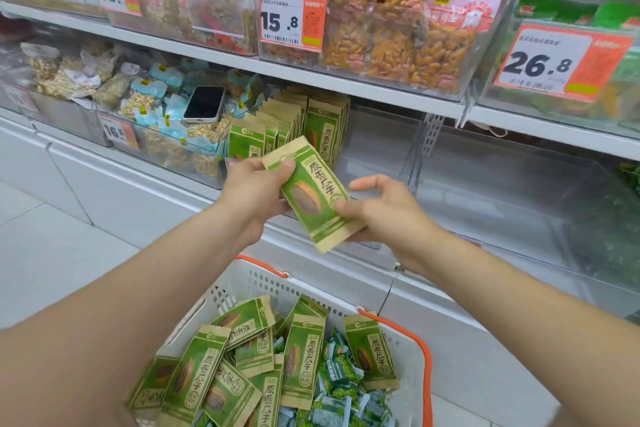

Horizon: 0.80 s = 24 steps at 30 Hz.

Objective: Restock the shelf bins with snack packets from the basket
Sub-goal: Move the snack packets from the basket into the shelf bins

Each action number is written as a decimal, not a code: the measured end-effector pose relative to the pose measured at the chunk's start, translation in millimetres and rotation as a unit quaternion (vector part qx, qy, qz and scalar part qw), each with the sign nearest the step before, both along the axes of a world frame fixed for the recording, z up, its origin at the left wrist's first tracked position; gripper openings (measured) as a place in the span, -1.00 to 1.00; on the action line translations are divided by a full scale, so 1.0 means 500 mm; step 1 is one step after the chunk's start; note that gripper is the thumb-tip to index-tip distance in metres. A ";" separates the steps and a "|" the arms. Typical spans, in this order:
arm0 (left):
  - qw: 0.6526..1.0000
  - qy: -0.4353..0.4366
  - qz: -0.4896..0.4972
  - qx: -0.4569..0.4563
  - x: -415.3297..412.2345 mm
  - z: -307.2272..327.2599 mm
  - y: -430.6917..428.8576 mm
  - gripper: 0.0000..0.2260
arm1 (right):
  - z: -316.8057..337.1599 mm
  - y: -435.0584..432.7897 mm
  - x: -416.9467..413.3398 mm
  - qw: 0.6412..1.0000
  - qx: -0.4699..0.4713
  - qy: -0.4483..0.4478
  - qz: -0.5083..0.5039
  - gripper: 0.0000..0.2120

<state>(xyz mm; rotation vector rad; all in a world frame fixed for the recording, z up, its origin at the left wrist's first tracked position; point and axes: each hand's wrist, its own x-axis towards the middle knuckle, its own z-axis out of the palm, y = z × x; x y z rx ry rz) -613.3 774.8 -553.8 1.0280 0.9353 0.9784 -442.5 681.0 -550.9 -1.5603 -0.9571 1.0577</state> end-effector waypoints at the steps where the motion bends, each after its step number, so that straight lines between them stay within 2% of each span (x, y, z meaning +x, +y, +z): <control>1: 1.000 -0.002 -0.003 0.005 -0.005 0.008 0.006 -0.81 | -0.001 -0.002 0.001 0.998 -0.018 -0.039 0.054 -0.60; 3: 0.999 0.020 -0.038 0.030 -0.015 0.027 0.016 -0.80 | -0.004 -0.002 -0.004 0.990 -0.006 -0.090 0.111 -0.59; 7: 0.990 0.063 -0.104 0.065 -0.020 0.049 0.027 -0.83 | -0.005 0.017 -0.024 0.993 0.075 -0.052 0.071 -0.73; 11: 0.991 0.070 -0.093 0.066 -0.011 0.049 0.045 -0.82 | -0.012 0.046 -0.028 0.995 0.092 -0.033 0.030 -0.75; 14: 0.985 0.116 -0.057 0.116 -0.006 0.046 0.064 -0.83 | -0.008 0.075 -0.034 0.996 0.091 -0.026 -0.002 -0.76; 16: 0.950 0.221 0.007 0.219 -0.007 0.045 0.082 -0.77 | -0.006 0.105 -0.032 0.994 0.096 -0.019 -0.051 -0.74; 19: 0.839 0.380 0.111 0.374 -0.012 0.042 0.113 -0.87 | -0.015 0.167 -0.011 0.985 0.111 -0.031 -0.131 -0.75; 21: 0.803 0.424 0.124 0.400 -0.014 0.037 0.132 -0.86 | -0.022 0.207 0.006 0.976 0.123 -0.072 -0.168 -0.72; 24: 0.758 0.495 0.123 0.407 -0.016 0.018 0.149 -0.64 | -0.026 0.255 0.026 0.964 0.128 -0.117 -0.201 -0.76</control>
